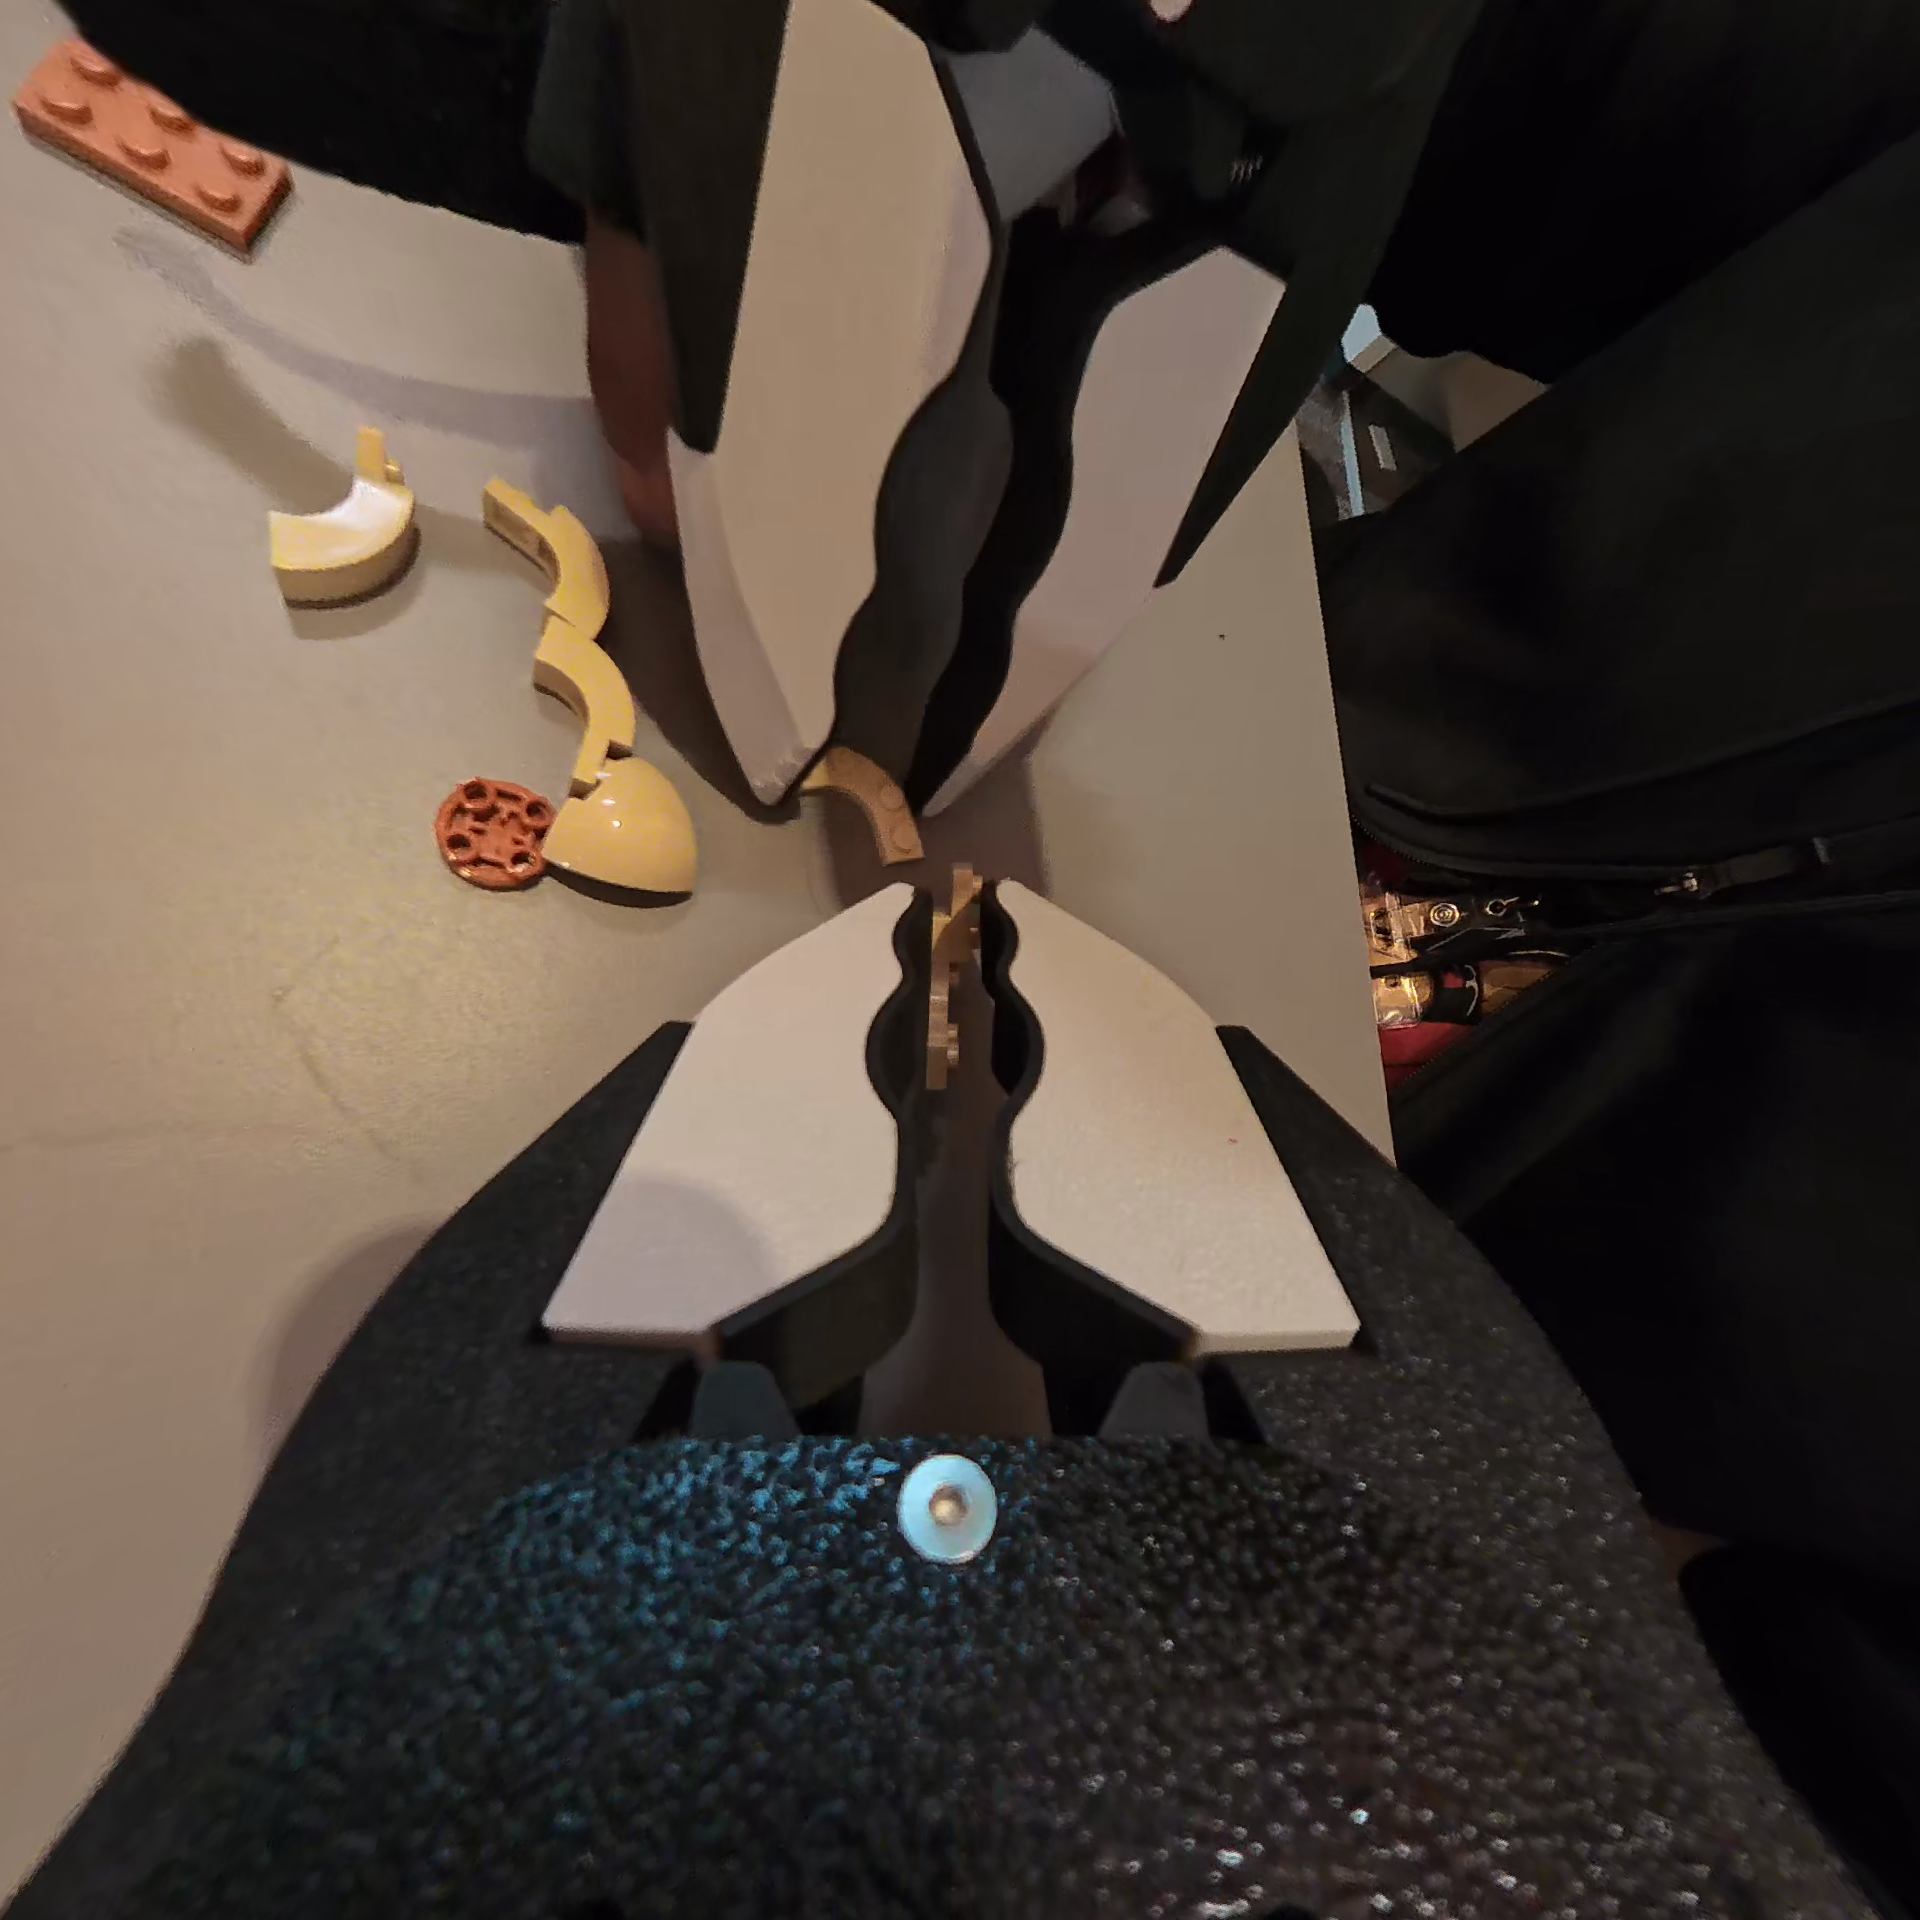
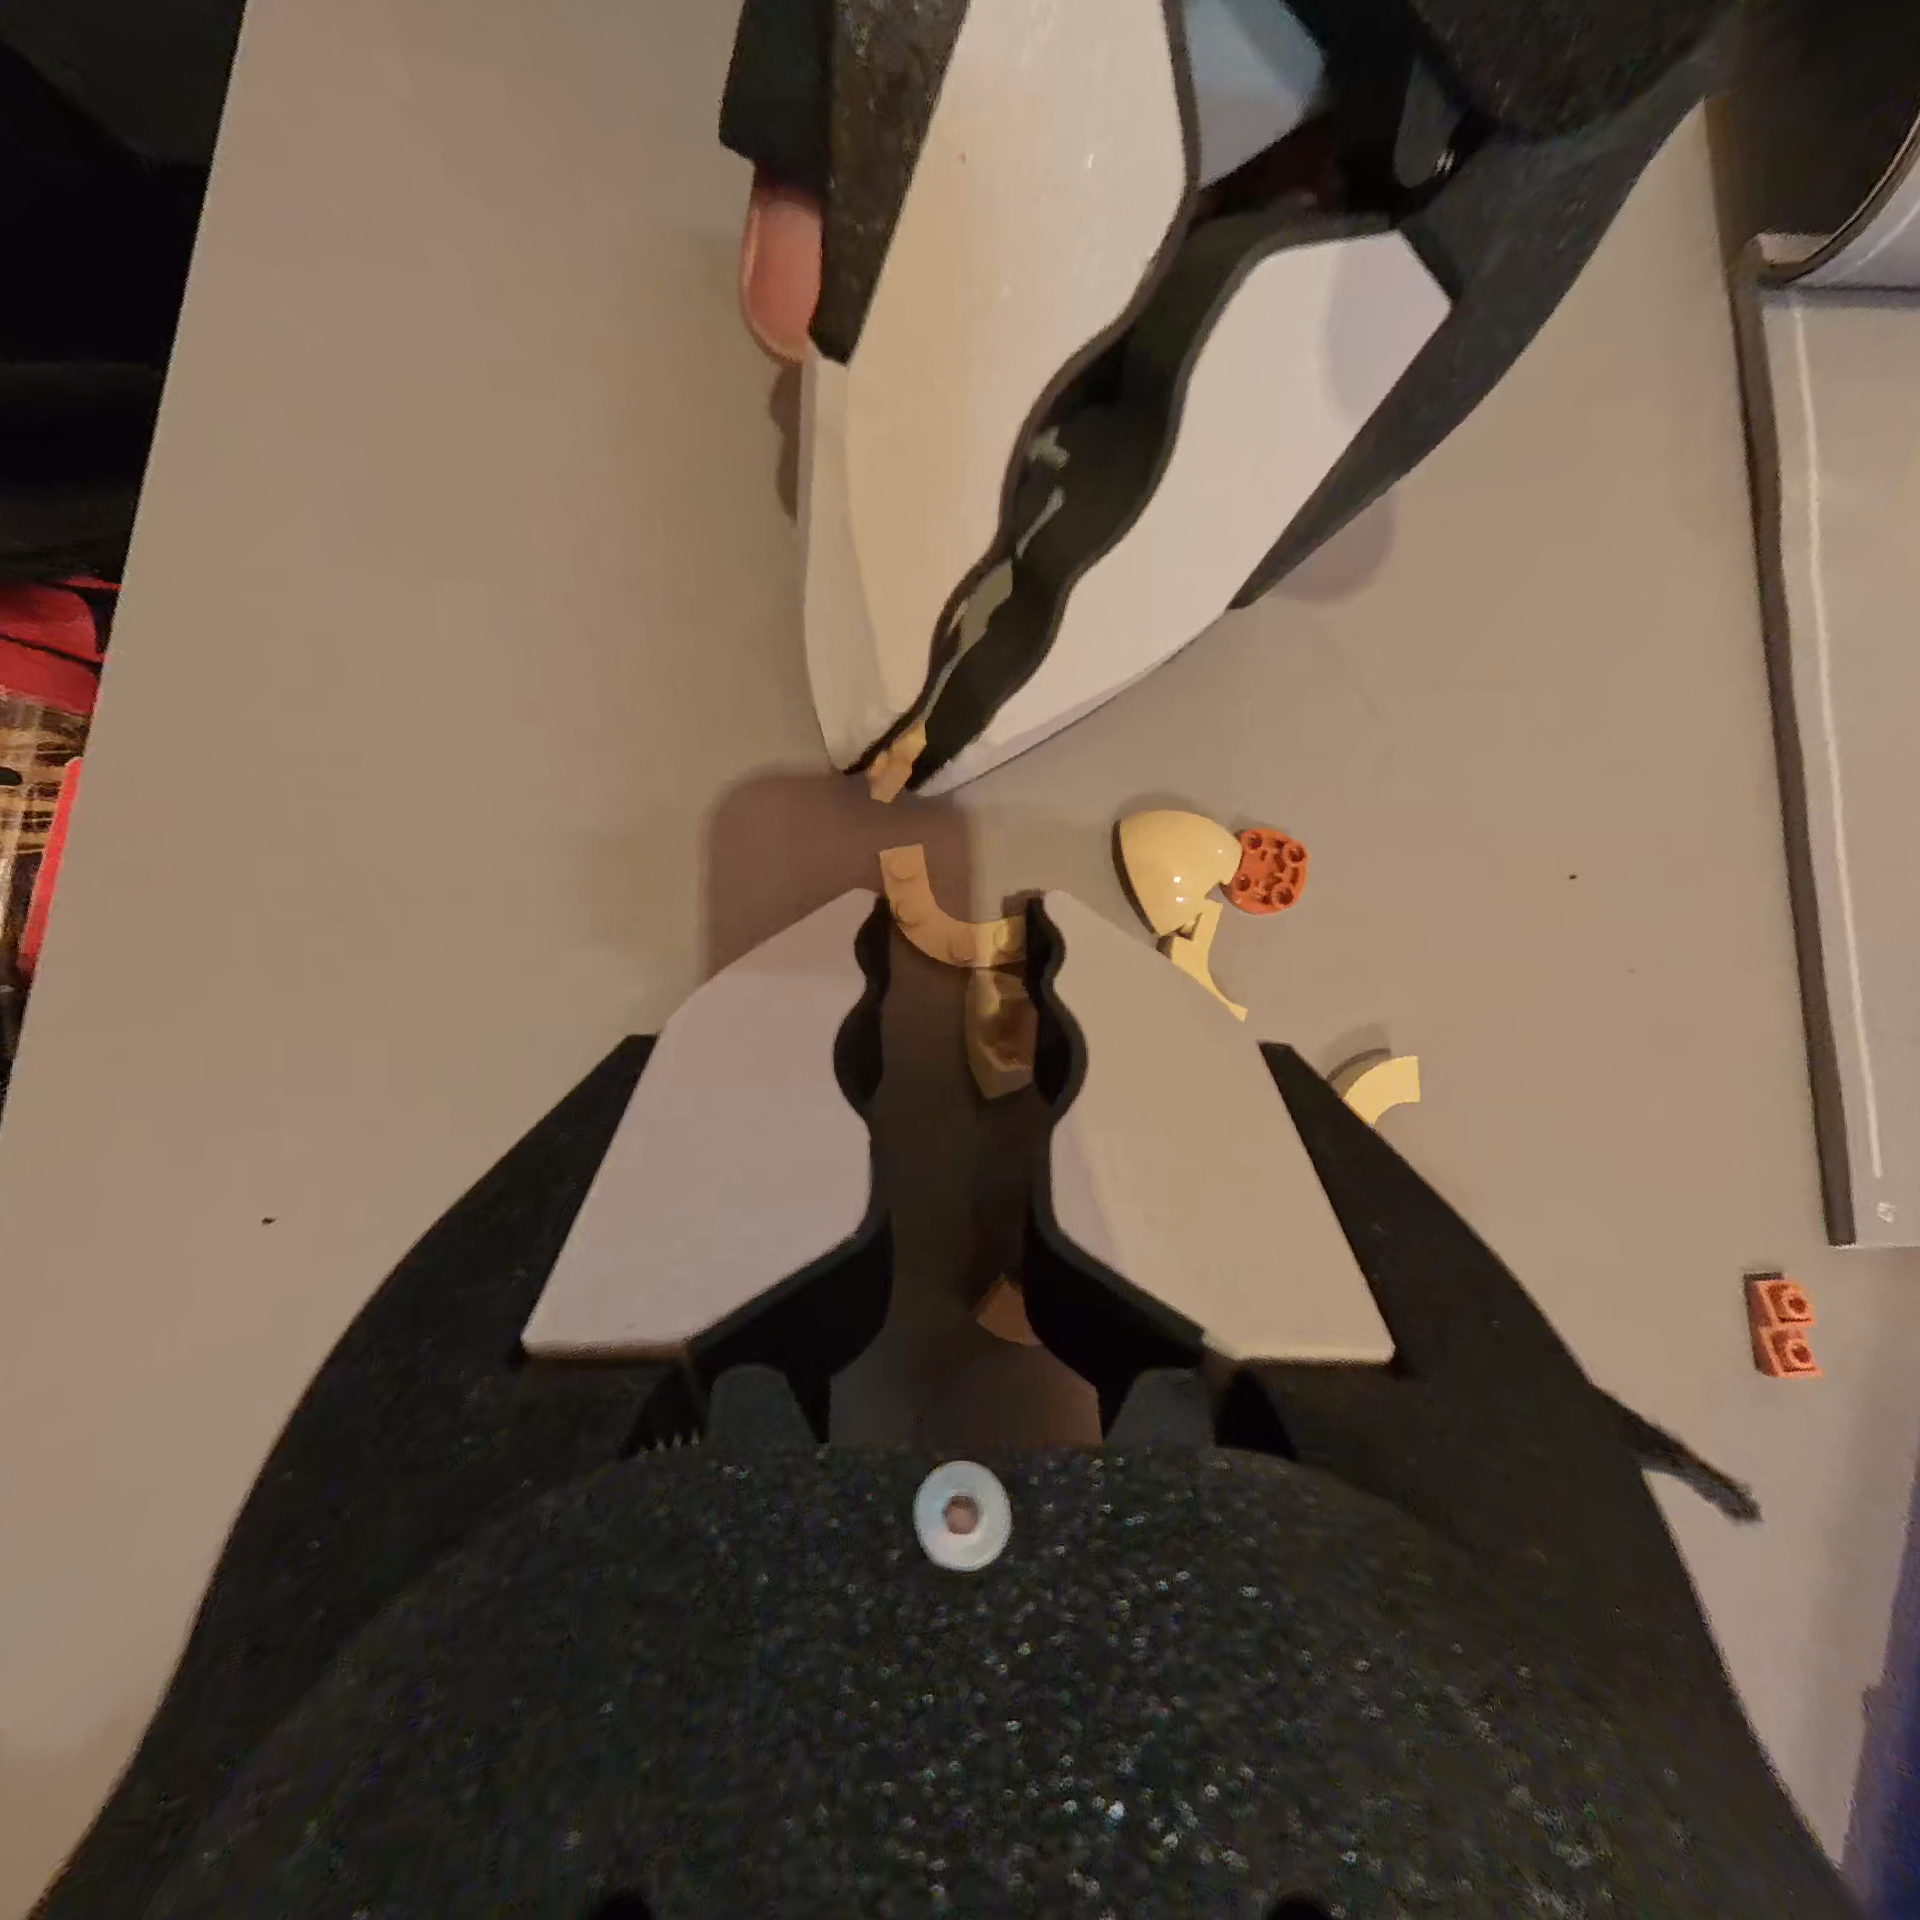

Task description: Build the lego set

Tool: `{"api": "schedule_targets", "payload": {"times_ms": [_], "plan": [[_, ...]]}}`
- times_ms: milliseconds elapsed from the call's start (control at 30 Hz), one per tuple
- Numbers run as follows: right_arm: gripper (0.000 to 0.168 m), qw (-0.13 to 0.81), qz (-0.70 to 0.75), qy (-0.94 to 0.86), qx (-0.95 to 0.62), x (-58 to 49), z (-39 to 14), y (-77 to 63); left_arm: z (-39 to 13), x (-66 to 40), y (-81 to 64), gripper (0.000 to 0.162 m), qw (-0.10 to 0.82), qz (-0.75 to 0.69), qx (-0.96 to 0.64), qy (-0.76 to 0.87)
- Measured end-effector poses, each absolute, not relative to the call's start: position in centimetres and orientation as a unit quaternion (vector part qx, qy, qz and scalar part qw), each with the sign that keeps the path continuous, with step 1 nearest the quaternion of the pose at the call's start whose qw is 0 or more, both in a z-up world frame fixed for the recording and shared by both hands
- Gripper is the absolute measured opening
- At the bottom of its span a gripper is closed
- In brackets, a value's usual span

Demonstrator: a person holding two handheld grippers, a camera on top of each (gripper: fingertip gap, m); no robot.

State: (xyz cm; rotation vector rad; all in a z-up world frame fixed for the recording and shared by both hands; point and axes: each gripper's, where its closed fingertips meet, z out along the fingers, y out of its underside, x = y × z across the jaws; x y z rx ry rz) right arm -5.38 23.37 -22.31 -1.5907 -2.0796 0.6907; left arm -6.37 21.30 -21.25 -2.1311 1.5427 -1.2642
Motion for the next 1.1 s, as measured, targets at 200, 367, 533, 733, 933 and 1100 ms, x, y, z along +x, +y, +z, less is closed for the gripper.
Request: {"api": "schedule_targets", "payload": {"times_ms": [200,367,533,733,933,1100], "plan": [[0.024,0.284,0.220,-0.764,-0.536,-5.7,-22.0,23.2,-21.5,-6.5,21.4,0.009,0.122,-0.405,-0.728,0.540],[0.024,0.345,0.168,-0.776,-0.501,-5.8,-21.7,23.3,-21.6,-6.6,21.1,0.009,0.123,-0.395,-0.726,0.549],[0.024,0.392,0.136,-0.784,-0.461,-6.1,-21.3,23.2,-21.7,-6.6,21.1,0.009,0.124,-0.392,-0.728,0.548],[0.024,0.413,0.140,-0.782,-0.445,-6.4,-20.8,23.0,-21.8,-6.7,21.1,0.009,0.123,-0.387,-0.729,0.551],[0.023,0.423,0.125,-0.787,-0.432,-6.6,-21.0,22.9,-21.7,-6.8,21.1,0.008,0.125,-0.388,-0.728,0.552],[0.024,0.441,0.108,-0.786,-0.419,-6.7,-20.9,22.9,-21.7,-6.9,21.1,0.008,0.130,-0.388,-0.729,0.549]]}}
